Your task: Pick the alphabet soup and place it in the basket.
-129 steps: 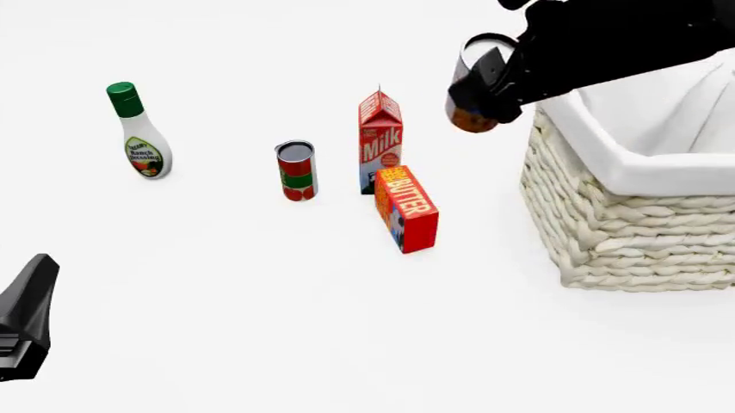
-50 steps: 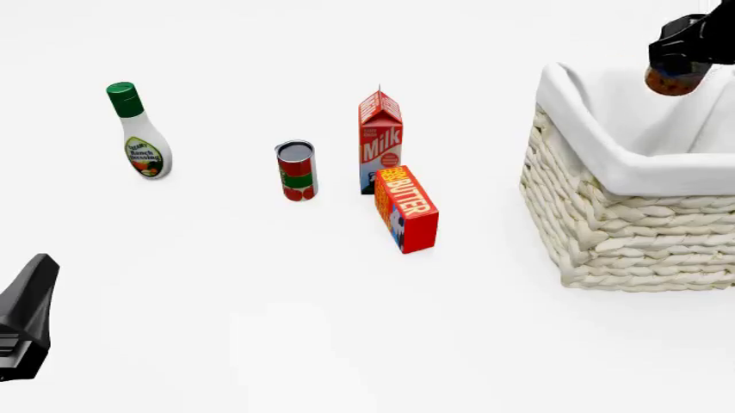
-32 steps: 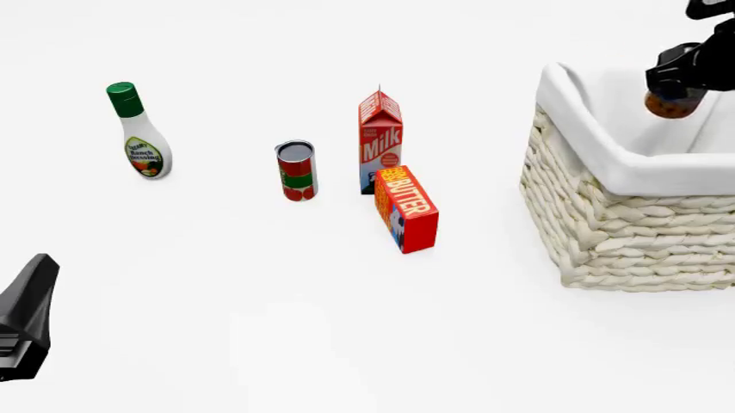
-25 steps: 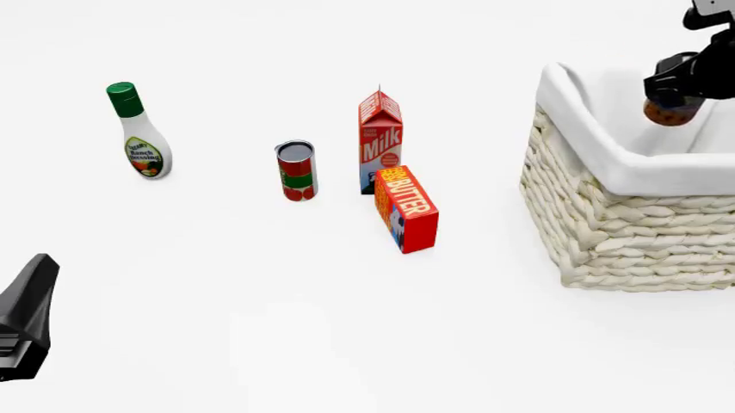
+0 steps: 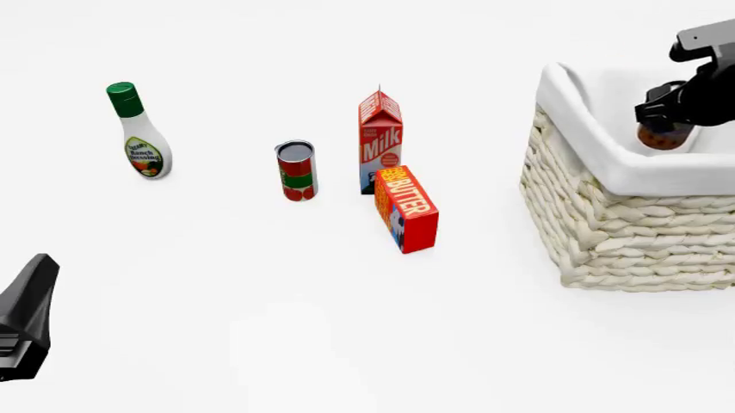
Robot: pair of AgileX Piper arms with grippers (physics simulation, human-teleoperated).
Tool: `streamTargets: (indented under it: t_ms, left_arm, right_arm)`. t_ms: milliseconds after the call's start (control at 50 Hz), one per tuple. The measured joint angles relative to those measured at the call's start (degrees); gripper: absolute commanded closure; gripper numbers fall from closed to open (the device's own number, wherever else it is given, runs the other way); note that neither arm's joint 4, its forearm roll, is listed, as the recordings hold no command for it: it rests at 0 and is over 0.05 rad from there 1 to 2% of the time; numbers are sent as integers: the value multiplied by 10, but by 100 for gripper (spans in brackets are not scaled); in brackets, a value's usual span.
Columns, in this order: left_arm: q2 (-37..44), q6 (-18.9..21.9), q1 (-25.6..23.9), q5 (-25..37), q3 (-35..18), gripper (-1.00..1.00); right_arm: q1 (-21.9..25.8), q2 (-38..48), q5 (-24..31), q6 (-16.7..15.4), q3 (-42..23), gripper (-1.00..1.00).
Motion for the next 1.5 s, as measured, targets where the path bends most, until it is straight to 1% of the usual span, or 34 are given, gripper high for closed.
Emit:
streamTargets:
  t_ms: [400,780,800,1180,1340,1500]
  left_arm:
    - [0,0,0,0,0,-100]
    - [0,0,0,0,0,-100]
    - [0,0,0,0,0,-100]
    - [0,0,0,0,0,-100]
    - [0,0,0,0,0,-100]
    - [0,0,0,0,0,-100]
  right_arm:
    - [-9,24,-24,-5,14,100]
    - [-11,47,-39,-5,14,100]
    - [-12,48,-40,-5,13,-100]
    - [-12,41,-38,8,0,-100]
    - [-6,15,-20,11,-5,-100]
    - [7,-34,14,15,-14,-100]
